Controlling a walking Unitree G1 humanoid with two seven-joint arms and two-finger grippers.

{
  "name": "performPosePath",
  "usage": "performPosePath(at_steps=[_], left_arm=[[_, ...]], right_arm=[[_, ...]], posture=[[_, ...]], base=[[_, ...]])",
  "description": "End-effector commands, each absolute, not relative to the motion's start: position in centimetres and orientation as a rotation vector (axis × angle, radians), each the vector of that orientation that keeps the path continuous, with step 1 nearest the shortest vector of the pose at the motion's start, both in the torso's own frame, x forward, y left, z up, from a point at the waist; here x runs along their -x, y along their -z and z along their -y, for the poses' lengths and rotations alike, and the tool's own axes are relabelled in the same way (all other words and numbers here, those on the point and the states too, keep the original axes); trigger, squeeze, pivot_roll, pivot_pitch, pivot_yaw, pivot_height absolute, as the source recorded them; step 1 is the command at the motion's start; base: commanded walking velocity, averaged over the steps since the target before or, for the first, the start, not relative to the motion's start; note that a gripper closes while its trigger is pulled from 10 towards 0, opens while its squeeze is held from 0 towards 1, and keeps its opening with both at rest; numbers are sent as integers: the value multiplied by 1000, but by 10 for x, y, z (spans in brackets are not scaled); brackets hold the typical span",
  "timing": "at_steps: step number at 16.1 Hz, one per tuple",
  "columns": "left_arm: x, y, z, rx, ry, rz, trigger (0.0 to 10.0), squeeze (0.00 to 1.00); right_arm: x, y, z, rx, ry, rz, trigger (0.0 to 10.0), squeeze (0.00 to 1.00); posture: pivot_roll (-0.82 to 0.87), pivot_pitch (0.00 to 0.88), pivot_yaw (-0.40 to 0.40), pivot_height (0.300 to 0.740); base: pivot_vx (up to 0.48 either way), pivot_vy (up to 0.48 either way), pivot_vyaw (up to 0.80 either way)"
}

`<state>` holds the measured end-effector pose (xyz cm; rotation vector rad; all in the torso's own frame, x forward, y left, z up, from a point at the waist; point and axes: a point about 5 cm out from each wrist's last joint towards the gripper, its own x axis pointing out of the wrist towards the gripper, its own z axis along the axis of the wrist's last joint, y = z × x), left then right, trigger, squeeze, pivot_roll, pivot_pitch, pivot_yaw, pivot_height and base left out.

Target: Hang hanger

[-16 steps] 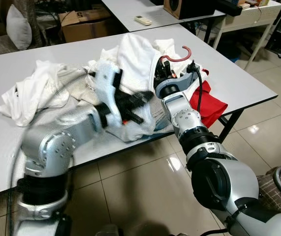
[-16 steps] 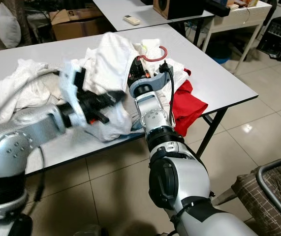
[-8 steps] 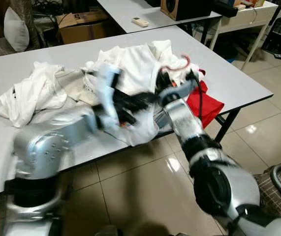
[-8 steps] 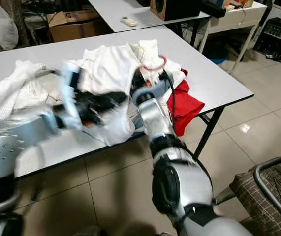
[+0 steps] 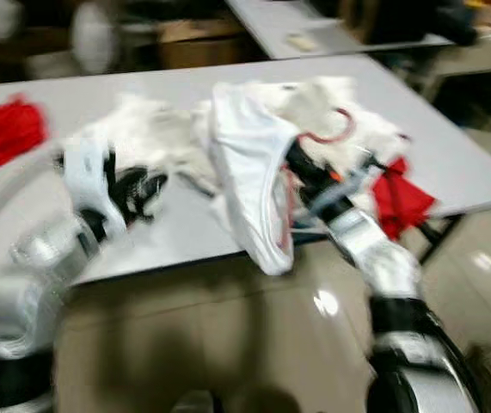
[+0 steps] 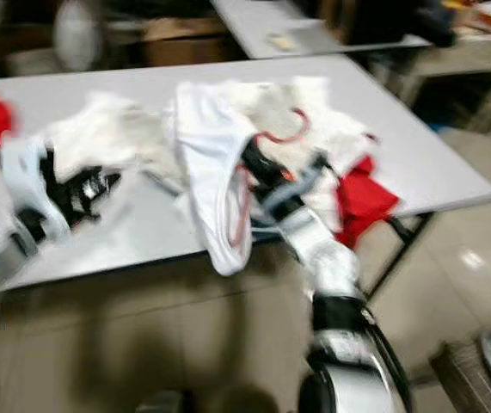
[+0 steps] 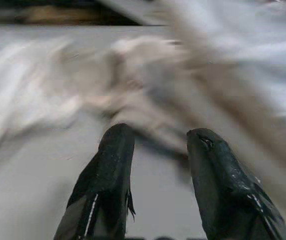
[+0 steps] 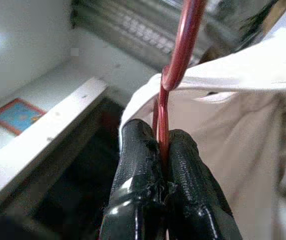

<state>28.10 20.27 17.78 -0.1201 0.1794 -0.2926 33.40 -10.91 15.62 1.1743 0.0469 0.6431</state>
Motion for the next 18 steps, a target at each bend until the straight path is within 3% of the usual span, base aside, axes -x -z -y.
performPosePath(at_steps=[1, 9, 18], left_arm=[[-280, -179, -205, 141, 249, -128, 10000, 0], [-271, -158, -210, 154, 114, -95, 10000, 0], [-270, -161, -196, 145, 170, -55, 10000, 0]], right_arm=[[-327, -177, 110, -1205, -700, 9, 10000, 0], [-297, -203, 106, -1153, -827, 21, 10000, 0], [-289, -214, 93, -1119, -898, 25, 10000, 0]], posture=[[-25, 0, 38, 740], [-9, 0, 17, 740], [2, 0, 14, 740]], base=[[0, 0, 800], [0, 0, 794], [0, 0, 794]])
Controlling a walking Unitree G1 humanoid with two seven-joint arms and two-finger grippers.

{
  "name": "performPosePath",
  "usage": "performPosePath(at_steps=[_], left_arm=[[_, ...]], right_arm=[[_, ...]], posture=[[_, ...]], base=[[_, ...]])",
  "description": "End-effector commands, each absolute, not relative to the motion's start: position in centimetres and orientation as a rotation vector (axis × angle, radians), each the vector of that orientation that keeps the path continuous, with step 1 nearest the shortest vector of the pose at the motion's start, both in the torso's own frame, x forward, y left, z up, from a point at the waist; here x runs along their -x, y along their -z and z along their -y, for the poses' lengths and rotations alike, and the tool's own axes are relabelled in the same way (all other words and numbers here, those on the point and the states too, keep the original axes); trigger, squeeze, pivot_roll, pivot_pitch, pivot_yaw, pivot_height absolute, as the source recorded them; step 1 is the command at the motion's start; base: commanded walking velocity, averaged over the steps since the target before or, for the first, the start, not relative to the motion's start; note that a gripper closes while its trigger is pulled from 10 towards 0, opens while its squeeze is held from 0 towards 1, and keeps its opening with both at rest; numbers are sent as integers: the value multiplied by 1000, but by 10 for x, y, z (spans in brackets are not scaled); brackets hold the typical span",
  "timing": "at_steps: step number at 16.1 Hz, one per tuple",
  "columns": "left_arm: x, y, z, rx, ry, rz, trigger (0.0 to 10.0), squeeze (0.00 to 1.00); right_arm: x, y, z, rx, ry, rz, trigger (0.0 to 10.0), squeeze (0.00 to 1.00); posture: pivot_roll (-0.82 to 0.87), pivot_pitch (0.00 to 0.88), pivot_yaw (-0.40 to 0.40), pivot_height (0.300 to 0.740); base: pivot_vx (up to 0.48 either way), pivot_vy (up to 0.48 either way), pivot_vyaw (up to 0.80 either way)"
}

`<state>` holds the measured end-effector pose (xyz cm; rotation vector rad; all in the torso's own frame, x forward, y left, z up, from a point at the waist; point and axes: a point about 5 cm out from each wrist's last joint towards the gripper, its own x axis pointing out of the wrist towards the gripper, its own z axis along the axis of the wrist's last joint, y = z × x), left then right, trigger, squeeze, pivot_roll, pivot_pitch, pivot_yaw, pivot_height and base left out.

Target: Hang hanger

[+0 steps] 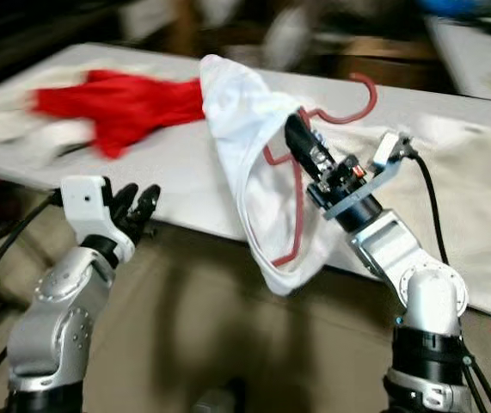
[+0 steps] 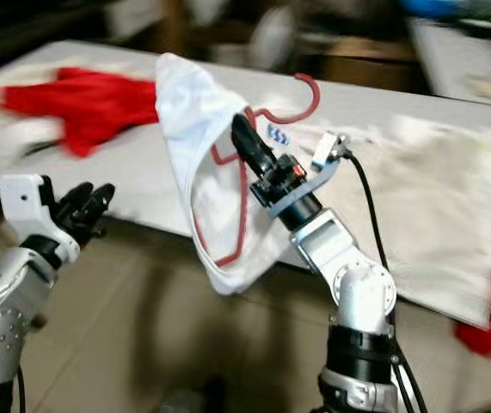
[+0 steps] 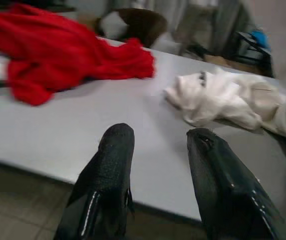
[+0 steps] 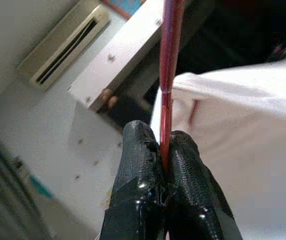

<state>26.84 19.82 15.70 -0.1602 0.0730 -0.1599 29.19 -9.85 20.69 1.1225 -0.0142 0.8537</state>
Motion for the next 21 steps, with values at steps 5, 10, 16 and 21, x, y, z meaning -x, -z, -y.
performPosePath(at_steps=[5, 10, 16, 21], left_arm=[[-270, -161, -192, 150, 188, -48, 10000, 0], [-273, -169, -191, 165, 202, 1, 10000, 0], [-272, -170, -190, 167, 209, 14, 10000, 0], [-272, -170, -190, 124, 226, 14, 10000, 0]], right_arm=[[-293, -220, 99, -1123, -870, 69, 10000, 0], [-307, -317, 138, -1047, -901, 443, 10000, 0], [-298, -296, 117, -1034, -922, 354, 10000, 0], [-299, -251, 106, -965, -812, 200, 10000, 0]], posture=[[4, 0, 13, 740], [11, 0, 4, 740], [19, 0, 2, 740], [22, 0, 9, 740]], base=[[0, 0, 794], [0, 0, 794], [0, 0, 794], [0, 0, 794]])
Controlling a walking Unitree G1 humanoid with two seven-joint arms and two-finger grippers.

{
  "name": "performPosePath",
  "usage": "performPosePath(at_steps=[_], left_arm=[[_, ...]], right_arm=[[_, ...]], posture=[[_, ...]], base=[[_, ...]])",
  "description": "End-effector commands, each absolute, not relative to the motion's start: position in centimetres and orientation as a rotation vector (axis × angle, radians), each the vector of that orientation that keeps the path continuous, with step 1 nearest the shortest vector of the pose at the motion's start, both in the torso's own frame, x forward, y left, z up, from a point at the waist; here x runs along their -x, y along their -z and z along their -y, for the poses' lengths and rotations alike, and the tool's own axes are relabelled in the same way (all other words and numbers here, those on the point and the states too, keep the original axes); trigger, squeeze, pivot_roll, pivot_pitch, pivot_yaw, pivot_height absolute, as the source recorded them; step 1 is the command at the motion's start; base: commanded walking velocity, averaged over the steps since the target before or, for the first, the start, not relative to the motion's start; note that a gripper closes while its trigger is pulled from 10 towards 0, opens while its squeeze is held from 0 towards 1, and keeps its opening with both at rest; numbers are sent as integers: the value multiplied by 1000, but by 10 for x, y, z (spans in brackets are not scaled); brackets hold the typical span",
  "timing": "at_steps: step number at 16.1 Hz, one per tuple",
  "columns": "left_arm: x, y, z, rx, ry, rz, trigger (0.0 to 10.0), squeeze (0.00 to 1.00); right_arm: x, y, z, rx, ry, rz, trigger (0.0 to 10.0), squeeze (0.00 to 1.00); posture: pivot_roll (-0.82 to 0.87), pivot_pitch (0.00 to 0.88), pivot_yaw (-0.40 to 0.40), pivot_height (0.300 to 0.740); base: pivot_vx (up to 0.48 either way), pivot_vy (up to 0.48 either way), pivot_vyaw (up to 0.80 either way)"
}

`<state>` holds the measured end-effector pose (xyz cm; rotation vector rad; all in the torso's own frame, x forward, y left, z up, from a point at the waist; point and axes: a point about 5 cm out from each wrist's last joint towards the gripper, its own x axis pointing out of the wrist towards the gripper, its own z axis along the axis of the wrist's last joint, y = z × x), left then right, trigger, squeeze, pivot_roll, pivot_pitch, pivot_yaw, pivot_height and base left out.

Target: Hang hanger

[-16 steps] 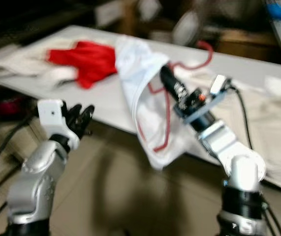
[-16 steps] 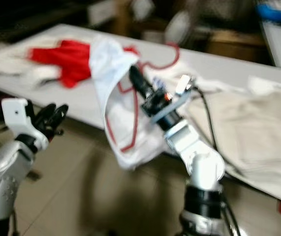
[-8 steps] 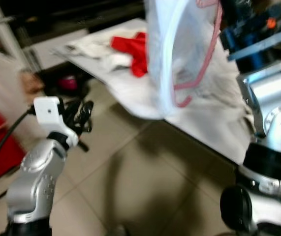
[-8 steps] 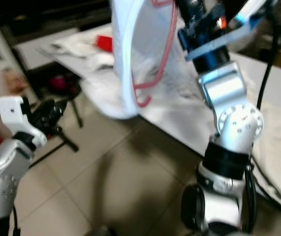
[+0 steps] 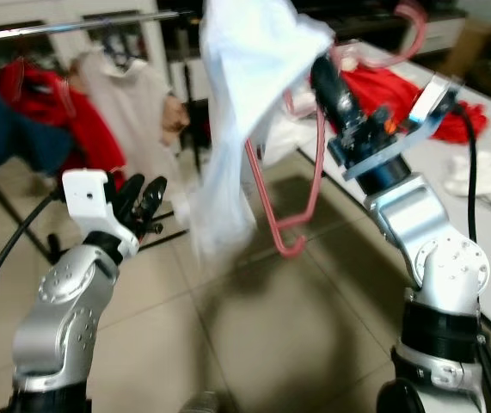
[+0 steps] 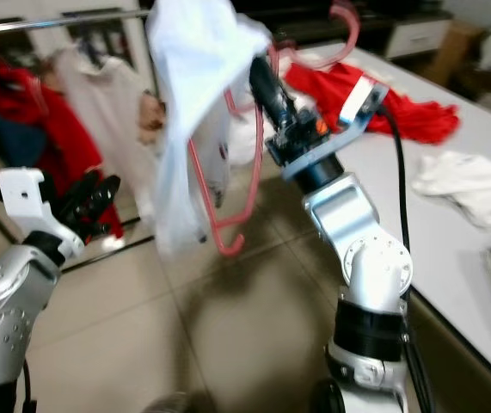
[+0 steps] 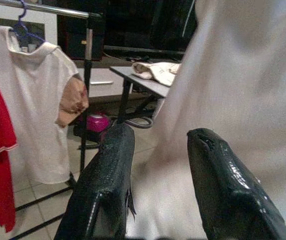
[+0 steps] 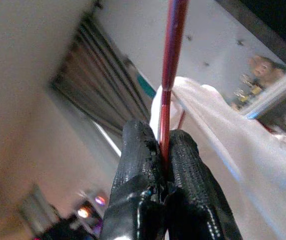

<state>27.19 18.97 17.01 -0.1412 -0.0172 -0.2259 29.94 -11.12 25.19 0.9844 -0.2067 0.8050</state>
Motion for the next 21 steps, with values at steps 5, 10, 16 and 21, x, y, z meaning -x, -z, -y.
performPosePath(at_steps=[5, 10, 16, 21], left_arm=[[-269, -169, -190, 87, 236, 19, 10000, 0], [-268, -152, -190, -25, 240, -78, 10000, 0], [-271, -138, -180, -89, 283, -111, 10000, 0], [-258, -126, -186, -95, 233, -156, 10000, 0]], right_arm=[[-311, -207, 108, -700, -572, 114, 10000, 0], [-308, -171, 116, -446, -481, 30, 10000, 0], [-291, -133, 124, -265, -455, -40, 10000, 0], [-287, -122, 116, -253, -520, -90, 10000, 0]], posture=[[29, 0, 3, 740], [32, 0, 10, 740], [6, 0, 30, 740], [30, 0, -32, 740]], base=[[0, 0, 794], [0, 0, 159], [0, -160, 380], [0, 190, 640]])
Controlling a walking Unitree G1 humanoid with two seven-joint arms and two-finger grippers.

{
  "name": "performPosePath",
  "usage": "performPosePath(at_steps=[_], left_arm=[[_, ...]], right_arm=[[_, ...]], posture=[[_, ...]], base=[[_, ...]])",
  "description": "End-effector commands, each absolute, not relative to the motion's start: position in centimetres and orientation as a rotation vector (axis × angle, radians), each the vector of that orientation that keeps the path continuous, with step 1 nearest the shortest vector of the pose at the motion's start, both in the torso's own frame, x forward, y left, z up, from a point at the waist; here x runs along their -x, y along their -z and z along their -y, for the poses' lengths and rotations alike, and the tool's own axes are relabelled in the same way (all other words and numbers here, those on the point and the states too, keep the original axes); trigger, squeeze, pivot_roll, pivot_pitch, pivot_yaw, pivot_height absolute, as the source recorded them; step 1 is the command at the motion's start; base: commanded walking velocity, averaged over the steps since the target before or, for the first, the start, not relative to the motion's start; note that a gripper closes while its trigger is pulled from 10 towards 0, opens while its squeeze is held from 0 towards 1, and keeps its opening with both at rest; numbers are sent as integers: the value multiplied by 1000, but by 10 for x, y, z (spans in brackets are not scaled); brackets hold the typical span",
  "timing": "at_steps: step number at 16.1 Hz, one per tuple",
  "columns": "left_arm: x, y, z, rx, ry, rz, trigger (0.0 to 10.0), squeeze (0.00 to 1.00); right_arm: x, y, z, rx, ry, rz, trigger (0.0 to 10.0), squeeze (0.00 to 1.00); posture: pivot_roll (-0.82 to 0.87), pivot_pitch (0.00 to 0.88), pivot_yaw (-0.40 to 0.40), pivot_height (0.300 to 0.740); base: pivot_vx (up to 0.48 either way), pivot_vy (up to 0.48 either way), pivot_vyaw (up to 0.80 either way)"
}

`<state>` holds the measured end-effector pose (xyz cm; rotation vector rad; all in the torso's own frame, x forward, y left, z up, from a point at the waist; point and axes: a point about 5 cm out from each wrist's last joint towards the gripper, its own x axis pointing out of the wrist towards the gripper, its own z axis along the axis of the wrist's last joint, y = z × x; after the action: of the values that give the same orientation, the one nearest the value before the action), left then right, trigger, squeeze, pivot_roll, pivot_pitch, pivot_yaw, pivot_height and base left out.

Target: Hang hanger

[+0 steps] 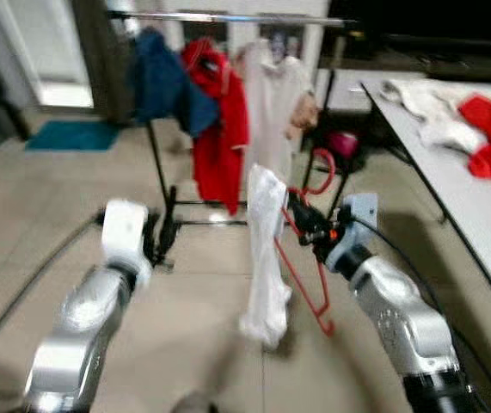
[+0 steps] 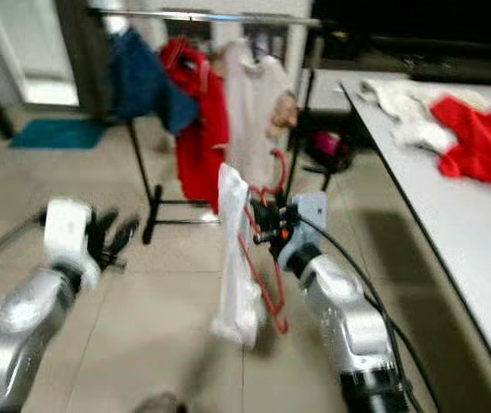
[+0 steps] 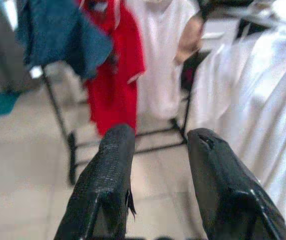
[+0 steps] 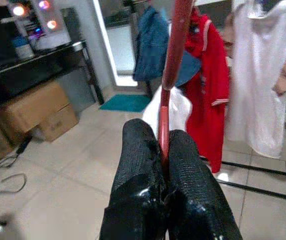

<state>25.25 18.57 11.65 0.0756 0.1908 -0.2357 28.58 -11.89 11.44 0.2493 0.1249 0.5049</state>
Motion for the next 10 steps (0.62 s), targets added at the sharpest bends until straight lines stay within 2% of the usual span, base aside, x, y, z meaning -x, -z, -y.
performPosePath(at_steps=[1, 3, 5, 6, 10], left_arm=[[-253, -125, -191, -106, 203, -158, 10000, 0], [-250, -127, -193, -120, 186, -148, 10000, 0], [-254, -128, -195, -127, 224, -152, 10000, 0], [-258, -134, -194, -103, 281, -132, 10000, 1000], [-273, -146, -203, -139, 311, -123, 10000, 1000]], right_arm=[[-287, -120, 115, -242, -530, -96, 10000, 0], [-284, -121, 109, -236, -577, -88, 10000, 0], [-283, -127, 103, -223, -626, -62, 10000, 0], [-284, -134, 103, -264, -636, -40, 10000, 0], [-280, -151, 98, -325, -763, -7, 10000, 0]], posture=[[41, 0, -45, 740], [49, 0, -37, 740], [40, 0, -18, 740], [43, 0, -14, 740], [38, 0, -14, 740]], base=[[0, 480, 0], [0, 371, 0], [0, 0, 0], [0, 0, 0], [0, 0, 0]])
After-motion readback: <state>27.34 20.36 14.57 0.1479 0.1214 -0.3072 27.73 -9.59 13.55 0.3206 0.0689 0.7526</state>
